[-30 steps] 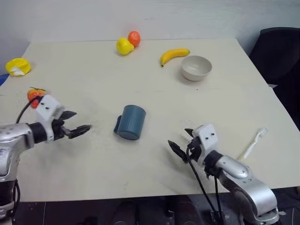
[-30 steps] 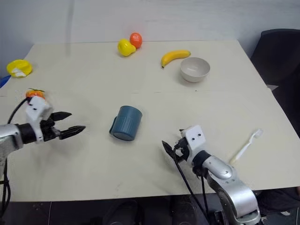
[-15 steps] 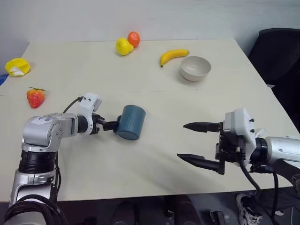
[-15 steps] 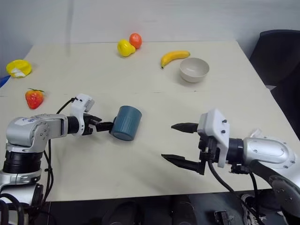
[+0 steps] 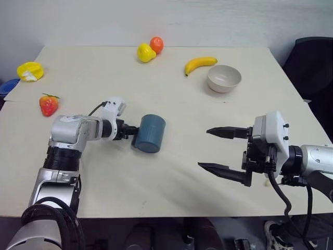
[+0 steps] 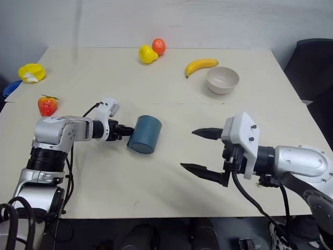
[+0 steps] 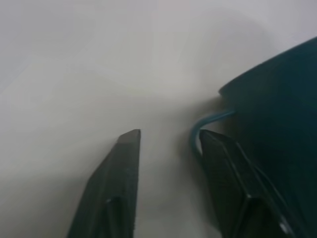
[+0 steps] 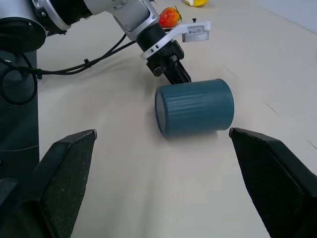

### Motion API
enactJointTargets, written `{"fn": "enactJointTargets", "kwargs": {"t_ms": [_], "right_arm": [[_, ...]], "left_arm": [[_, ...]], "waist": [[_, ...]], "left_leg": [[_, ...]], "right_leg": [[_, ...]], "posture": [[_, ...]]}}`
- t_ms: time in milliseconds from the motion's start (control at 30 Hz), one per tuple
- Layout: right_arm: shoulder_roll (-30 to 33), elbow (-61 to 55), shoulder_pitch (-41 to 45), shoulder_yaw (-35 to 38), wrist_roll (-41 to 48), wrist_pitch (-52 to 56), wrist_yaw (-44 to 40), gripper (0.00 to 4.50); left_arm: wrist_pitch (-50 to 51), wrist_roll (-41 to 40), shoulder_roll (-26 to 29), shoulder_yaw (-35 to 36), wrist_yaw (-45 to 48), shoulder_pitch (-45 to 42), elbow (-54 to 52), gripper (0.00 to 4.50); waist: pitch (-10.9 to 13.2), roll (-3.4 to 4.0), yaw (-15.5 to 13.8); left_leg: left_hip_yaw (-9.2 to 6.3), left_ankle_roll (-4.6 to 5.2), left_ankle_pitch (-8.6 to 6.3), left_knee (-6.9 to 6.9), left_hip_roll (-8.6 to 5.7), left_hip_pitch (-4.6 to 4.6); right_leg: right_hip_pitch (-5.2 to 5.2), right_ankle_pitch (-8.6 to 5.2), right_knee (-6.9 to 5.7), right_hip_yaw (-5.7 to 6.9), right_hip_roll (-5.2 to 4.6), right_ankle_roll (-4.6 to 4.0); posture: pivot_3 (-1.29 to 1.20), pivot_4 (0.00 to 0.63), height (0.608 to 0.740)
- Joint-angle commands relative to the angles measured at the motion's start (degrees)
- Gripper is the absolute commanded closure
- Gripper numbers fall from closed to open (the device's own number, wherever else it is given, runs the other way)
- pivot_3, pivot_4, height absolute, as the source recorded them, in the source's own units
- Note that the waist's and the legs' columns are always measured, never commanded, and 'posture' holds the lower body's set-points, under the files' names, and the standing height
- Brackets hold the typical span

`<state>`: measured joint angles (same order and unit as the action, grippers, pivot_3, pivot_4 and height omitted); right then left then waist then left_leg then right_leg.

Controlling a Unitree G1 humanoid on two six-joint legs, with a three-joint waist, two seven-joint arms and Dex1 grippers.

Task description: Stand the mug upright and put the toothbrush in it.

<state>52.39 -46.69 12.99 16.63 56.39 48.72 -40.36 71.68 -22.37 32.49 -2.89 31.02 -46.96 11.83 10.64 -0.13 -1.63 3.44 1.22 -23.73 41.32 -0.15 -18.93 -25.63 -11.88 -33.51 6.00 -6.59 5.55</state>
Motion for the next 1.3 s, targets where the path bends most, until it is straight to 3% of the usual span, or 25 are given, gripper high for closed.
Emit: {"fn": "enactJointTargets", "kwargs": {"t_ms": [33,67,333,533,633,767,933,1100,1233,1267,1300], "right_arm": [[0.76,-1.37,-0.05,1.17,-0.19,-1.62,1.02,0.00],[0.64,-1.47,-0.09,0.91,-0.29,-1.73,1.28,0.00],[0.45,-1.63,-0.18,-0.09,-1.02,-2.75,2.83,0.00],[0.12,-1.26,-0.27,-0.38,-1.84,-3.13,3.82,0.00],[-0.14,-1.28,-1.35,0.14,-1.49,-3.07,4.65,0.00],[-0.60,-1.19,-4.08,0.61,-1.78,-3.45,5.78,0.00],[-2.48,-0.36,-4.72,-0.88,-2.75,-4.02,8.06,0.00],[-3.19,0.14,-4.79,-1.04,-2.96,-3.73,8.94,0.00],[-3.16,0.73,-4.83,-1.10,-3.13,-3.63,9.09,0.00],[-3.11,0.85,-4.88,-1.07,-3.10,-3.61,9.05,0.00],[-3.08,0.98,-4.93,-1.02,-3.04,-3.62,8.98,0.00]], "left_arm": [[2.43,-0.84,-0.04,-1.28,1.86,-0.43,-0.75,3.94],[2.92,-0.75,0.14,-1.66,2.10,-0.64,-1.07,4.22],[4.05,-0.05,0.86,-2.86,2.35,-0.39,-2.04,4.22],[-1.46,-1.50,-0.14,3.85,1.19,1.64,-8.66,4.50],[-12.28,-0.49,-1.59,7.53,-0.70,6.39,-16.52,4.50],[-25.62,-1.17,-8.04,14.72,-5.19,17.27,-28.54,4.50],[-47.05,7.57,-16.29,11.53,-11.81,28.22,-28.82,4.50],[-56.44,11.50,-19.85,8.91,-14.02,32.07,-26.73,4.50],[-58.11,12.13,-19.61,8.20,-13.79,34.53,-26.20,4.50],[-57.43,11.33,-19.42,8.51,-13.41,34.91,-26.51,3.94],[-56.57,10.21,-19.18,8.87,-12.77,35.33,-26.99,3.78]], "waist": [[0.00,0.00,0.13],[0.00,0.00,0.15],[0.00,0.00,0.13],[0.01,-0.01,0.18],[0.01,0.00,0.17],[0.01,0.00,0.14],[0.01,-0.01,-0.06],[0.01,0.00,-0.25],[0.00,0.00,0.01],[0.00,0.00,0.07],[0.00,0.00,0.07]], "left_leg": [[0.01,0.00,0.00,0.00,0.00,0.00],[0.02,-0.01,0.00,0.00,0.01,0.01],[0.01,-0.02,0.00,-0.01,0.03,0.01],[-0.07,-0.02,0.01,-0.01,0.06,0.00],[-0.46,-0.03,0.00,-0.01,0.09,-0.03],[-0.53,-0.04,0.00,-0.03,0.31,-0.03],[-0.46,-0.03,-0.01,0.00,0.20,-0.03],[-0.51,0.03,-0.02,0.06,0.12,-0.14],[-0.50,0.12,-0.06,0.01,0.15,-0.15],[-0.50,0.13,-0.07,0.01,0.15,-0.15],[-0.50,0.14,-0.08,0.01,0.15,-0.17]], "right_leg": [[0.00,0.00,0.00,0.00,0.01,0.00],[0.00,0.00,0.00,0.00,0.01,0.00],[0.00,0.00,0.02,0.00,0.01,0.00],[-0.01,0.00,0.04,0.00,0.02,0.00],[-0.02,0.00,0.08,0.00,0.01,0.00],[-0.02,0.01,0.12,0.01,-0.05,0.01],[0.03,0.06,0.21,0.01,-0.04,0.09],[0.05,0.13,0.33,0.02,-0.02,0.13],[0.05,0.14,0.43,0.05,0.00,0.14],[0.05,0.14,0.45,0.06,0.01,0.14],[0.04,0.14,0.46,0.08,0.01,0.14]], "posture": [[0.00,0.150,0.740],[0.00,0.150,0.740],[0.00,0.150,0.740],[0.00,0.150,0.740],[0.00,0.150,0.740],[0.00,0.150,0.740],[0.00,0.150,0.740],[0.00,0.150,0.740],[0.00,0.150,0.740],[0.00,0.150,0.740],[0.00,0.150,0.740]]}}
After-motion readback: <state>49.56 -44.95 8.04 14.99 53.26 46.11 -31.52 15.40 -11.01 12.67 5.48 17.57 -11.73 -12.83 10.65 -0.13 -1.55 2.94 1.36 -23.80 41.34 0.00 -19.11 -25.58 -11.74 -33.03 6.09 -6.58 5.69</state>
